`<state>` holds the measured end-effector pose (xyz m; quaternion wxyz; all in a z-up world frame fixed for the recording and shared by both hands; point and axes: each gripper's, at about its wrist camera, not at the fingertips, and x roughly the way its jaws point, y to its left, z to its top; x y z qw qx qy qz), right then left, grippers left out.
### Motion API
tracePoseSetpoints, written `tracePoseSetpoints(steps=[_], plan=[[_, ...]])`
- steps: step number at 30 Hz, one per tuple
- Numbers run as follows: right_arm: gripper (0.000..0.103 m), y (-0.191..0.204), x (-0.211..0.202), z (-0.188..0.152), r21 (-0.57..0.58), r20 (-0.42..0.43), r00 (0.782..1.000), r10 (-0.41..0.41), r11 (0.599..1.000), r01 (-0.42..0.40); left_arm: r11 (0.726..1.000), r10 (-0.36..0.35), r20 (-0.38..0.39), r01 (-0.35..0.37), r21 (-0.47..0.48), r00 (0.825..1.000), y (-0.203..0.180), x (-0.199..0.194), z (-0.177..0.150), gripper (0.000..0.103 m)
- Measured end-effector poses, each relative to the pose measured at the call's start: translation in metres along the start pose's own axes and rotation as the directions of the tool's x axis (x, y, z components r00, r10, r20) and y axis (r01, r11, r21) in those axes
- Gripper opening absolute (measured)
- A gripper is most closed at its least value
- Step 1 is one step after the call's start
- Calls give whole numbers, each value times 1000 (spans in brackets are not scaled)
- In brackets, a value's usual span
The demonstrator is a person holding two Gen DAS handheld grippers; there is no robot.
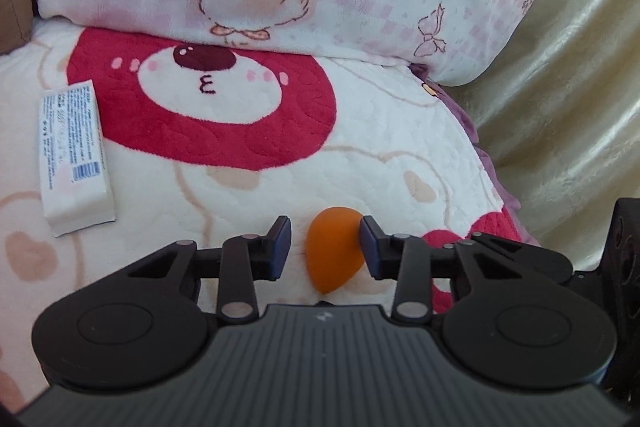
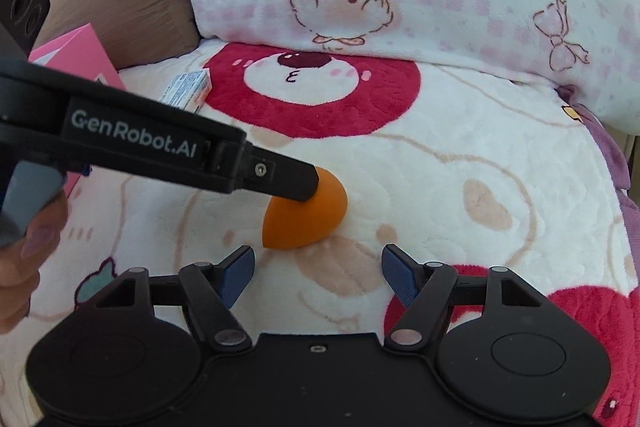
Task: Organize objects
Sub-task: 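Close the left gripper on the orange makeup sponge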
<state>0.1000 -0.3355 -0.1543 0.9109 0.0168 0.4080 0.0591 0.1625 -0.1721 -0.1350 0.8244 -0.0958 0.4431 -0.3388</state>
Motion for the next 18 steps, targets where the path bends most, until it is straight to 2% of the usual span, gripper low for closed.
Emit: tracePoseSetpoints(steps=[3,5,9,12,18], plan=[[75,2,5,2,16,5,1000,8,1000,-8,999,-30,-13,30,-14,999,1,3,1,25],[72,4,6,3,19,6,1000,5,1000,-5,999,-43,-24,42,-25,999,2,4,1,23],[51,6,7,6,2,-7,1000,-14,1000,14,998,-43,-29,42,-41,999,3,7,1,23],[44,4,7,7,13,-14,1000,3,1000,-3,997,-50,-28,48,-57,998,5,9,0,23],[42,12,5,5,-67,-7,1000,-19,998,19,996,-61,-25,59,-62,998,8,8,-2,23]])
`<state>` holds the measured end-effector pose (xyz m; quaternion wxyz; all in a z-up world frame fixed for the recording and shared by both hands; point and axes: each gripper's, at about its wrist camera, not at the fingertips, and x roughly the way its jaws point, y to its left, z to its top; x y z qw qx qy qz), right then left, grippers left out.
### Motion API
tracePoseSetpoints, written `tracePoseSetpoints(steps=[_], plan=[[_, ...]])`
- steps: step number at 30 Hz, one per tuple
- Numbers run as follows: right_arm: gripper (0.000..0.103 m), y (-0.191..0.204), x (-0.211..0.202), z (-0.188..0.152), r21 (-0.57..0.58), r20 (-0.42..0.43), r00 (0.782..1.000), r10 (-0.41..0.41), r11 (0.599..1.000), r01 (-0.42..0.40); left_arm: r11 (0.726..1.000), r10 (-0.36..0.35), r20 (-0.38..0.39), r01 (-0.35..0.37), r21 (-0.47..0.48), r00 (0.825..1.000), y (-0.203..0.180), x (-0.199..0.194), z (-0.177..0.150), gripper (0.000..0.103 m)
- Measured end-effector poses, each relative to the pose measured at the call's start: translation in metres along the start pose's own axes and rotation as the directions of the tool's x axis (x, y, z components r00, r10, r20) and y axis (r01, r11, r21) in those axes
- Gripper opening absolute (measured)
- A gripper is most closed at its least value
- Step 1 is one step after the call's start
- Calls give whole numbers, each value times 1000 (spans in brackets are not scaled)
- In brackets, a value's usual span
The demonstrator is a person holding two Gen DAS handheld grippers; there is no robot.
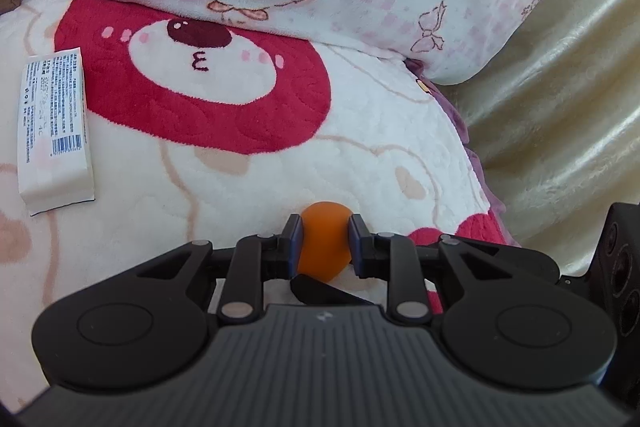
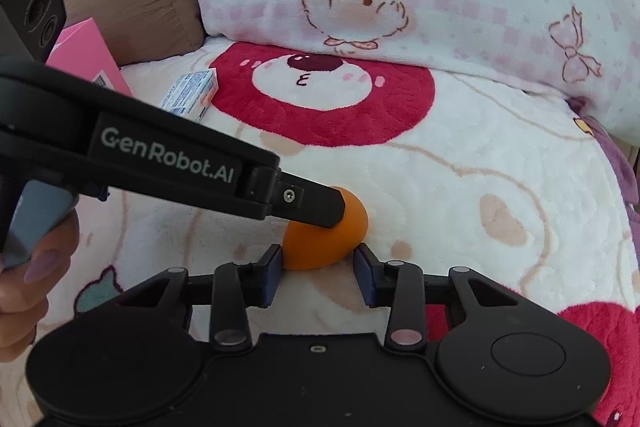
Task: Organize objects
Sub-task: 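Close the left gripper on the orange makeup sponge, then lift the sponge with the left gripper and carry it toward the pink box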
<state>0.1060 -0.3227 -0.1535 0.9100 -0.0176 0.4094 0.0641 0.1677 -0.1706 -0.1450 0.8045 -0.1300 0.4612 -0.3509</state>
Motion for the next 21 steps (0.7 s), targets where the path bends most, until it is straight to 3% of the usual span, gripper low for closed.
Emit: tracePoseSetpoints(steps=[5,21], plan=[[42,12,-8,0,-100,18,1000,-24,995,25,1000,-16,-5,16,7,1000,-2,-10,-3,23],[40,23,-34,8,-118,13,998,67,991,-65,1000,9,-53,-7,26,999,-12,-45,-13,23]])
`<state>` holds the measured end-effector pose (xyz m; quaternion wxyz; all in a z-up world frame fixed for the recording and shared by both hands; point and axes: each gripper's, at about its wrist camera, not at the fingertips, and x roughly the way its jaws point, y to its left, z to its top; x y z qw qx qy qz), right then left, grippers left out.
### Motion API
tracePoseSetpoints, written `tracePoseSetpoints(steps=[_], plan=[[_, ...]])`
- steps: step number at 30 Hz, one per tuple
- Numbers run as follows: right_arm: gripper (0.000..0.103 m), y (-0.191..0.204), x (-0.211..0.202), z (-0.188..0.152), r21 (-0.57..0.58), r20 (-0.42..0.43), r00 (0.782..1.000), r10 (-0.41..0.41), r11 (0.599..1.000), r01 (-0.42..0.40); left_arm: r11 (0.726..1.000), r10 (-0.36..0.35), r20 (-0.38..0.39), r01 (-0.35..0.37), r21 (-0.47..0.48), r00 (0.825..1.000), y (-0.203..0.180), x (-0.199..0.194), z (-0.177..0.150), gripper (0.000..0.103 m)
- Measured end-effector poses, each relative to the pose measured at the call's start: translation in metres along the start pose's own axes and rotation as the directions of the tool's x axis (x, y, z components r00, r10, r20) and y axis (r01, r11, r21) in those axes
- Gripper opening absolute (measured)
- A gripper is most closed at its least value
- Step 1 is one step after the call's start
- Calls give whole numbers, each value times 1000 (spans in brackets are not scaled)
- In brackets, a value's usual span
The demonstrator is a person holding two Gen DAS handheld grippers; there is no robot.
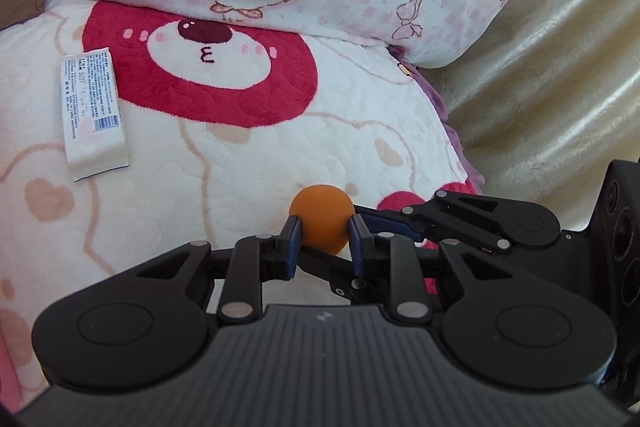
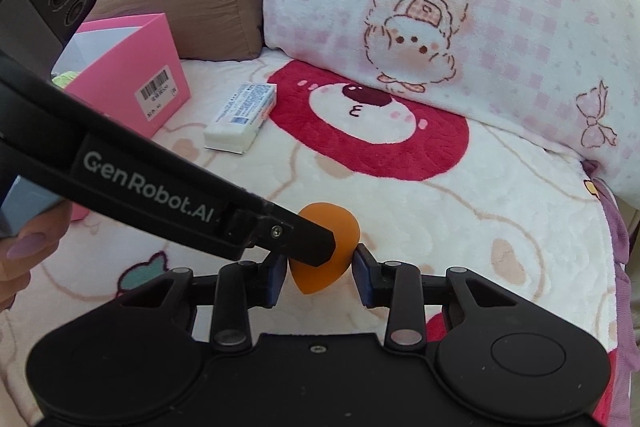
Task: Organize objects
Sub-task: 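Lift the sponge with the left gripper and carry it toward the pink box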
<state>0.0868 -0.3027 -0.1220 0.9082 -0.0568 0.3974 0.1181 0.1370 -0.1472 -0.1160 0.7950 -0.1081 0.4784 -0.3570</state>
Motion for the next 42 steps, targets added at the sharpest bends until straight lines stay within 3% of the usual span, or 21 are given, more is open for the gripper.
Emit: tracePoseSetpoints(steps=[17,20,24,31,42], plan=[[41,26,-43,8,-13,-15,990,139,990,-139,998,60,-110,-61,-2,992,-21,-62,-1,24],[40,37,-53,14,1,-37,982,183,983,-183,996,86,-142,-83,26,986,-27,-79,-1,24],[41,58,-75,18,-52,-7,976,219,974,-219,992,115,-159,-105,70,981,-33,-113,-6,24],[40,83,-103,26,-72,58,965,255,965,-250,984,147,-101,-135,120,984,-45,-164,-16,24],[40,125,-129,32,-89,69,957,281,958,-274,973,142,-7,-138,183,990,-44,-222,-44,23]])
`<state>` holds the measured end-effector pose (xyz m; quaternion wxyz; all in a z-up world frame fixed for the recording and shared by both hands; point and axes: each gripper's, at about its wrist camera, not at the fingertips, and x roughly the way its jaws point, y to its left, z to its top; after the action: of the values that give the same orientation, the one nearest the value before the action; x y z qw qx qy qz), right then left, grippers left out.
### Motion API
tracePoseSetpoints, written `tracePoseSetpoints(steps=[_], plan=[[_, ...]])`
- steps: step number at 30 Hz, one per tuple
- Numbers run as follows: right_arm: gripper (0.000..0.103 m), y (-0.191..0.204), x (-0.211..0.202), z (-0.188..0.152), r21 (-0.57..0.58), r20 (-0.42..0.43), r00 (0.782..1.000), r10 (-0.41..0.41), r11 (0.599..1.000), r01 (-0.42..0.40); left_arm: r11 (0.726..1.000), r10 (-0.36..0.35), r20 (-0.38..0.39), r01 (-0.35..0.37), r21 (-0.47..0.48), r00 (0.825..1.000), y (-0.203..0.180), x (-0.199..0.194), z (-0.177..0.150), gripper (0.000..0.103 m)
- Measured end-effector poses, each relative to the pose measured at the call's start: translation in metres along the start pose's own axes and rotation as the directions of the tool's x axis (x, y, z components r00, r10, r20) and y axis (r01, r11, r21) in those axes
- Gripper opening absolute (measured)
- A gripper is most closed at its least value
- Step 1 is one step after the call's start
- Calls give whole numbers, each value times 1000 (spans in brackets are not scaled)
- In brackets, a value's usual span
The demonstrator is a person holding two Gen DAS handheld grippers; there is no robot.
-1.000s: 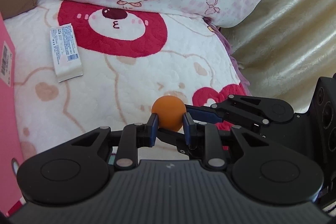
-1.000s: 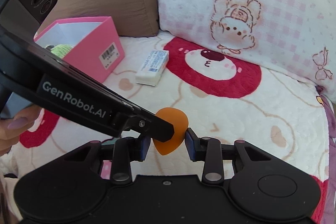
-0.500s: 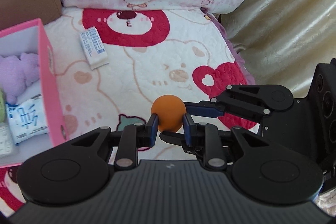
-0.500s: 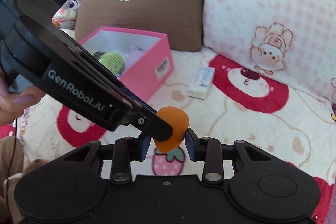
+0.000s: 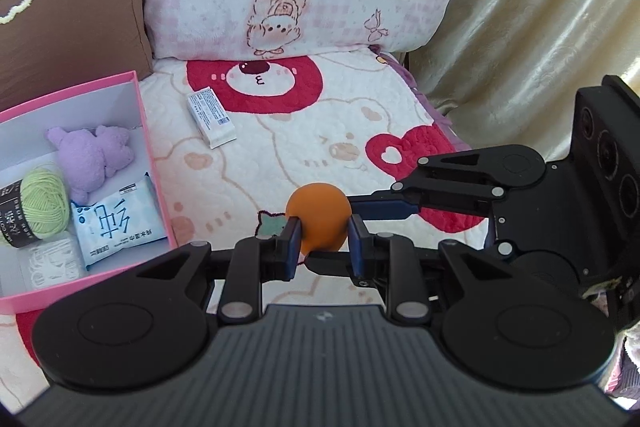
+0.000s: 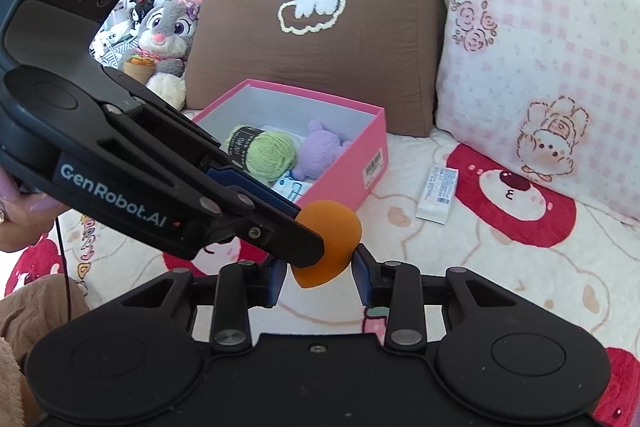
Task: Organize objects
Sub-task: 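Lift the sponge with the left gripper and carry it toward the pink box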
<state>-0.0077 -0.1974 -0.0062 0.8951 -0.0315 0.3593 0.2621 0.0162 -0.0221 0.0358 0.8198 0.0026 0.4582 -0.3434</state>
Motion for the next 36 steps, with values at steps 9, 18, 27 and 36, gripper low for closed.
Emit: tracePoseSetpoints(steps=[9,18,27,36], plan=[[40,29,2,2,-51,5,1000,-8,999,9,1000,2,33,-2,21,999,4,-25,-21,23],[40,58,2,23,-127,47,999,-27,991,33,1000,22,88,-23,9,996,23,-64,-28,23],[40,84,23,73,-112,12,998,62,992,-61,993,78,93,-70,-90,993,62,-103,-17,22],[40,100,51,113,-118,-49,994,95,988,-100,980,128,99,-111,-162,987,97,-118,-5,22]])
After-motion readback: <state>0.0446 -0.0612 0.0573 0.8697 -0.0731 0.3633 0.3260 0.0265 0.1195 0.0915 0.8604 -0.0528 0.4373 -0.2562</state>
